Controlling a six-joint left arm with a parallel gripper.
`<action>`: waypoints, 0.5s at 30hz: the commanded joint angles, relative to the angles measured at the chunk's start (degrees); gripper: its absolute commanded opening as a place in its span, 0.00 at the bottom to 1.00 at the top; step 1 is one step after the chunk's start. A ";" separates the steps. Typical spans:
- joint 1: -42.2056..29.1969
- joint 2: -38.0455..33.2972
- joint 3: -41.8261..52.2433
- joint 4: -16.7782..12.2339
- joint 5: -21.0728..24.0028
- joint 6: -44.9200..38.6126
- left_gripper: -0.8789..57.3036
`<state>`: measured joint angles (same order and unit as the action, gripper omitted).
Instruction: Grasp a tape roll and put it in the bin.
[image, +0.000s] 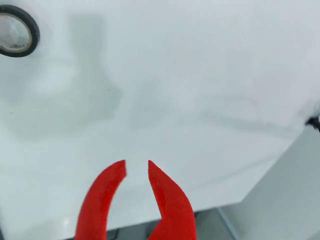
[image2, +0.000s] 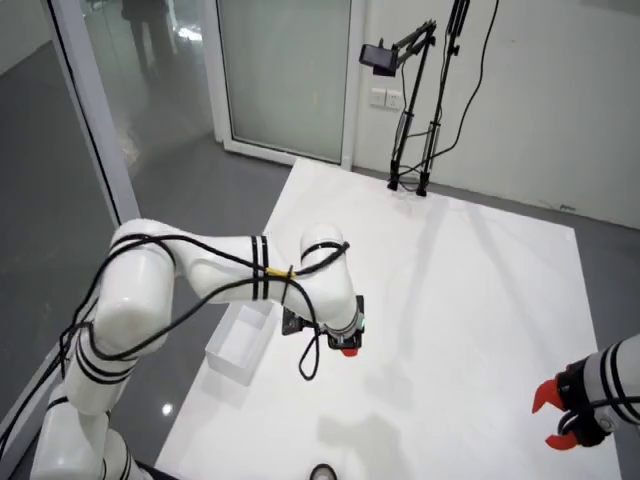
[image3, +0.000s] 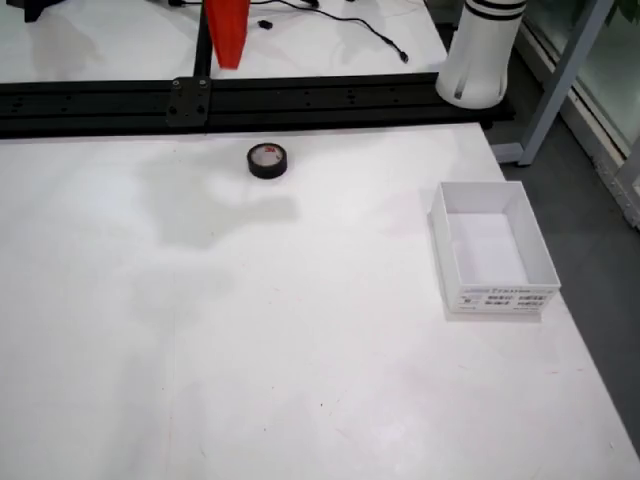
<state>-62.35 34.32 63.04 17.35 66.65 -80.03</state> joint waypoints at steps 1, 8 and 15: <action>-1.46 10.24 -3.10 -3.38 3.40 -11.37 0.29; -3.31 7.78 2.08 -3.91 3.48 -13.92 0.31; -3.75 3.65 11.66 -5.40 1.55 -17.61 0.33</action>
<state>-64.13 41.02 62.51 14.99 69.04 -88.97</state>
